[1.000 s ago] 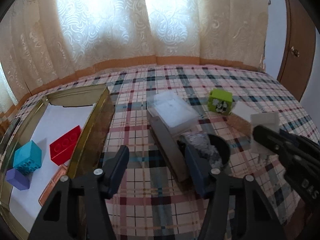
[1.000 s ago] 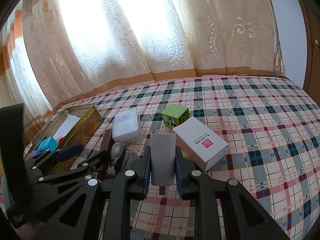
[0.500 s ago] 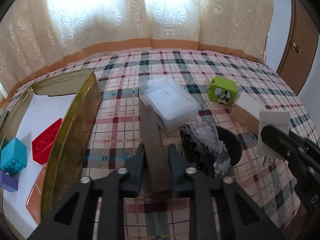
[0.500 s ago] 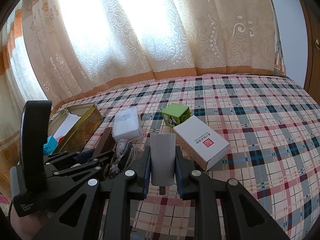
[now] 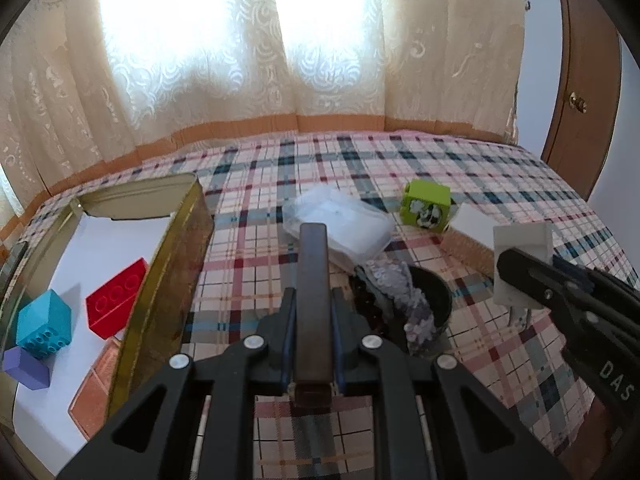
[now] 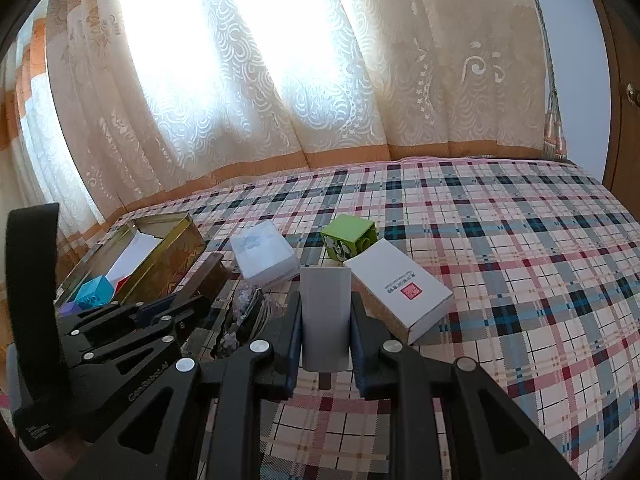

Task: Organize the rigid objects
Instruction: 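Lift the charger and bar and carry both toward the gold tray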

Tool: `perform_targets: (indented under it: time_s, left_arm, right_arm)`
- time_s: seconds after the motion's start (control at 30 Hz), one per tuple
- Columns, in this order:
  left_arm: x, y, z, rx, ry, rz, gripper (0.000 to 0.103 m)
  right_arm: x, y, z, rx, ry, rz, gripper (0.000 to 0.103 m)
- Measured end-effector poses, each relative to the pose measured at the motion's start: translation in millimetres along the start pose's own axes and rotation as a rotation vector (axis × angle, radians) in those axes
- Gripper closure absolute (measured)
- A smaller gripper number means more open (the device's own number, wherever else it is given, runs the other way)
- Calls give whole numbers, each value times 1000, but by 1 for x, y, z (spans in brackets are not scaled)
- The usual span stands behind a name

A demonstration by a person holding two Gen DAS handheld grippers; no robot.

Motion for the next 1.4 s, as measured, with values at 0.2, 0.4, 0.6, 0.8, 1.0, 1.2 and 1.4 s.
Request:
perform_targets:
  time_s: [0.2, 0.4, 0.6, 0.8, 1.0, 1.2, 1.4]
  left_arm:
    - [8, 0, 5, 17, 10, -42, 89]
    - [16, 0, 11, 43, 25, -86, 89]
    - [25, 1, 18, 70, 37, -134, 89]
    - [32, -1, 23, 95, 37, -163, 89]
    - [40, -2, 24, 100, 44, -197, 89]
    - [46, -3, 25, 98, 50, -224, 89]
    - [51, -5, 29, 112, 48, -240, 89]
  right_arm:
    - [4, 1, 4, 17, -13, -18, 80]
    - [9, 1, 9, 42, -30, -44, 80]
    - [14, 1, 12, 61, -49, -69, 80]
    - [18, 2, 15, 77, -71, -96, 80]
    - [23, 1, 19, 104, -95, -125, 80]
    - [26, 1, 19, 110, -108, -141, 80]
    - [30, 0, 23, 124, -128, -168, 80]
Point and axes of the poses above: each gripper's, at about its wrist camera, not at the fingertips, and x roughly against the way its jaws point, z to its left, y to its top, the point moved 3 cm from there along -x, roughly the way its jaws point, and after that the axes turned 13 degrees about y, right-handed, at the moved point
